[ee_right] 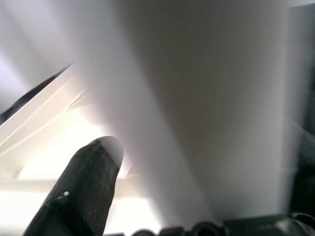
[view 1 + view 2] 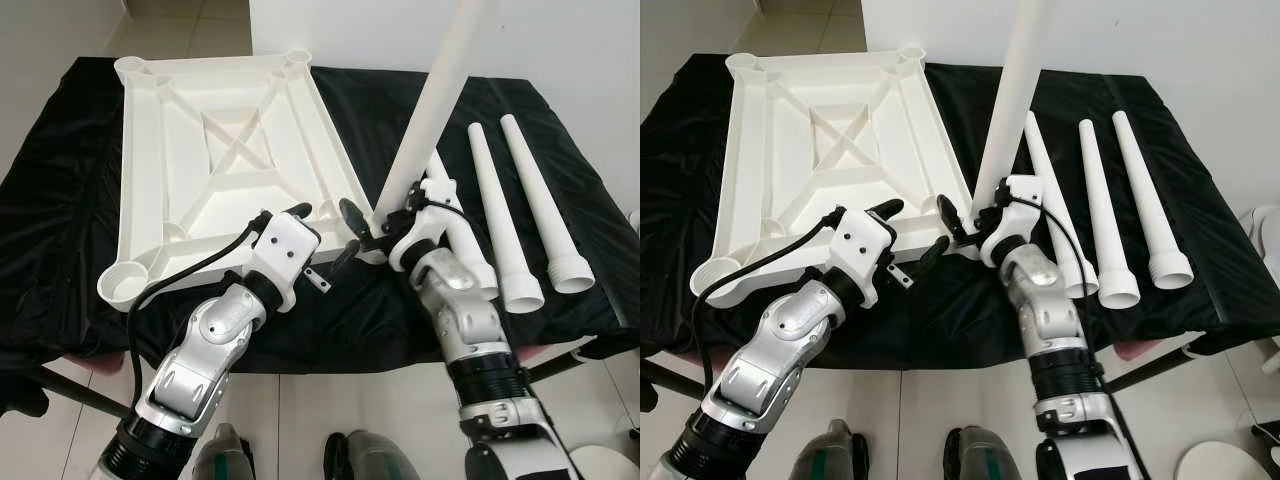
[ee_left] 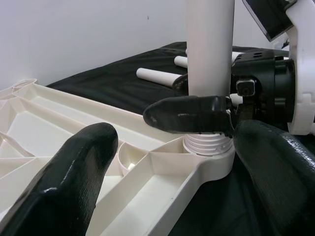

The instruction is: Building children table

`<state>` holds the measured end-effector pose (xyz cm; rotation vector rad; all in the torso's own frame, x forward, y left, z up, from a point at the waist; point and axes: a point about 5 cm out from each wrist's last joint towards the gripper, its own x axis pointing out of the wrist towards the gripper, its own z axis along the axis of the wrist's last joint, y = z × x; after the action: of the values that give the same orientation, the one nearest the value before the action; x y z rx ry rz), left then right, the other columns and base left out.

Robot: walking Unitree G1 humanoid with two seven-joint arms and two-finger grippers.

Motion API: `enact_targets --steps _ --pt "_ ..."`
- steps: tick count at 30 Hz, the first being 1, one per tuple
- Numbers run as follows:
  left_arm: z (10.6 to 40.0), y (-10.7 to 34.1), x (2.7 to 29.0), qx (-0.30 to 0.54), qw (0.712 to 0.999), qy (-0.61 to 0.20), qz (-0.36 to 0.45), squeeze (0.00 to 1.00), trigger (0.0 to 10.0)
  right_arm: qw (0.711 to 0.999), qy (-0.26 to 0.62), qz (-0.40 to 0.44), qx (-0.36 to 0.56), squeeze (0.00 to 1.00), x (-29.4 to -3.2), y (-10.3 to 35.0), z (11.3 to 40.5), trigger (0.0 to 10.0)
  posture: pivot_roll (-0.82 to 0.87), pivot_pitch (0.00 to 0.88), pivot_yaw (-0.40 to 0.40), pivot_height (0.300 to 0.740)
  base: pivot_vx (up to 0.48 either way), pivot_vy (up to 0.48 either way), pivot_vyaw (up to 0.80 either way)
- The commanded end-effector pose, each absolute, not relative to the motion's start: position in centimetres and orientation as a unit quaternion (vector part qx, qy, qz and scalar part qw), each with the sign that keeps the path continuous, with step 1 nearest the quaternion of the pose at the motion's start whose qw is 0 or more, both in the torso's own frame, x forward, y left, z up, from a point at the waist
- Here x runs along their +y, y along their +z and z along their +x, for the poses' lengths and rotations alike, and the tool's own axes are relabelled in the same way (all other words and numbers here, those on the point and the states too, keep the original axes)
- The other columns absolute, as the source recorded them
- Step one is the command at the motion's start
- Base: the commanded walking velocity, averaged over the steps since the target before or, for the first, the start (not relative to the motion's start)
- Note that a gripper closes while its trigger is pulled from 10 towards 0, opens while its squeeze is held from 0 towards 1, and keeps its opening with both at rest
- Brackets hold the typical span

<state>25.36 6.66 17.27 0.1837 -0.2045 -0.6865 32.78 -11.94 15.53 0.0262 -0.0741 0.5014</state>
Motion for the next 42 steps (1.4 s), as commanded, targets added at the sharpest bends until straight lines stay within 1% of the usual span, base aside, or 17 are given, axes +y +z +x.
enact_targets --steps 1,3,10,11,12,13,14,15,24,27,28,29,31,39,40,41,42 --pt "25.3 17.2 6.2 -0.1 0.921 -0.366 0.094 0.0 10.0 0.957 0.288 -0.008 -0.033 0.0 -12.0 15.2 32.9 10.0 -0.06 0.012 -0.045 0.74 0.0 0.0 0.0" --pt "25.4 17.3 6.1 -0.101 0.92 -0.366 0.095 0.0 10.0 0.946 0.321 -0.033 -0.025 0.0 -12.8 14.9 33.2 10.0 -0.06 0.011 -0.046 0.74 0.0 0.0 0.0" --pt "25.4 17.3 6.1 -0.103 0.92 -0.365 0.096 0.0 10.0 0.935 0.347 -0.066 -0.007 0.0 -14.0 14.3 33.5 10.0 -0.06 0.012 -0.047 0.74 0.0 0.0 0.0" --pt "25.3 17.3 6.2 -0.103 0.92 -0.365 0.096 0.0 10.0 0.934 0.35 -0.07 -0.005 0.0 -14.3 14.3 33.5 4.8 -0.06 0.012 -0.044 0.74 0.0 0.0 0.0" --pt "25.3 17.3 6.2 -0.103 0.92 -0.365 0.096 0.0 10.0 0.934 0.35 -0.07 -0.005 0.0 -14.3 14.3 33.5 4.8 -0.06 0.012 -0.044 0.74 0.0 0.0 0.0" --pt "25.3 17.3 6.2 -0.103 0.92 -0.365 0.096 0.0 10.0 0.933 0.351 -0.073 -0.007 0.0 -14.6 14.3 33.6 4.5 -0.06 0.012 -0.042 0.74 0.0 0.0 0.0" --pt "25.3 17.3 6.2 -0.103 0.92 -0.365 0.096 0.0 10.0 0.933 0.353 -0.071 -0.008 0.0 -14.8 14.3 33.6 0.8 -0.05 0.012 -0.041 0.74 0.0 0.0 0.0" --pt "25.4 17.4 6.2 -0.103 0.92 -0.365 0.097 0.0 10.0 0.932 0.355 -0.069 -0.008 0.0 -14.9 14.2 33.6 0.0 -0.05 0.012 -0.041 0.74 0.0 0.0 0.0" --pt "25.3 17.2 6.4 -0.099 0.919 -0.369 0.102 0.0 10.0 0.929 0.365 -0.065 -0.016 0.0 -15.3 14.2 33.6 0.0 -0.06 0.021 -0.032 0.74 0.0 0.0 0.0" --pt "25.3 17.3 6.4 -0.097 0.919 -0.369 0.103 0.0 10.0 0.933 0.356 -0.055 -0.015 0.0 -15.4 14.0 33.5 0.0 -0.06 0.031 -0.029 0.74 0.0 0.0 0.0" --pt "25.3 17.2 6.4 -0.097 0.919 -0.369 0.102 0.0 10.0 0.94 0.337 -0.048 -0.01 0.0 -15.4 13.9 33.6 10.0 -0.06 0.033 -0.029 0.74 0.0 0.0 0.0" --pt "25.3 17.2 6.4 -0.097 0.919 -0.369 0.102 0.0 10.0 0.94 0.337 -0.048 -0.01 0.0 -15.4 13.9 33.6 10.0 -0.06 0.033 -0.029 0.74 0.0 0.0 0.0" --pt "25.3 17.3 6.4 -0.096 0.919 -0.369 0.101 0.0 10.0 0.954 0.298 -0.027 -0.008 0.0 -15.2 13.9 33.7 10.0 -0.06 0.043 -0.028 0.74 0.0 0.0 0.0" --pt "25.2 17.3 6.4 -0.095 0.919 -0.369 0.1 0.0 10.0 0.967 0.253 0.014 -0.017 0.0 -13.9 14.0 33.4 10.0 -0.06 0.049 -0.025 0.74 0.0 0.0 0.0" --pt "25.2 17.3 6.4 -0.096 0.919 -0.37 0.099 0.0 10.0 0.976 0.214 0.042 -0.018 0.0 -13.4 14.1 33.4 10.0 -0.06 0.051 -0.023 0.74 0.0 0.0 0.0" --pt "25.2 17.3 6.4 -0.096 0.919 -0.37 0.099 0.0 10.0 0.976 0.214 0.042 -0.018 0.0 -13.4 14.1 33.4 10.0 -0.06 0.051 -0.023 0.74 0.0 0.0 0.0" --pt "25.2 17.4 6.3 -0.097 0.918 -0.371 0.096 0.0 10.0 0.989 0.133 0.067 -0.018 0.0 -12.8 13.9 33.6 10.0 -0.07 0.052 -0.021 0.74 0.0 0.0 0.0"
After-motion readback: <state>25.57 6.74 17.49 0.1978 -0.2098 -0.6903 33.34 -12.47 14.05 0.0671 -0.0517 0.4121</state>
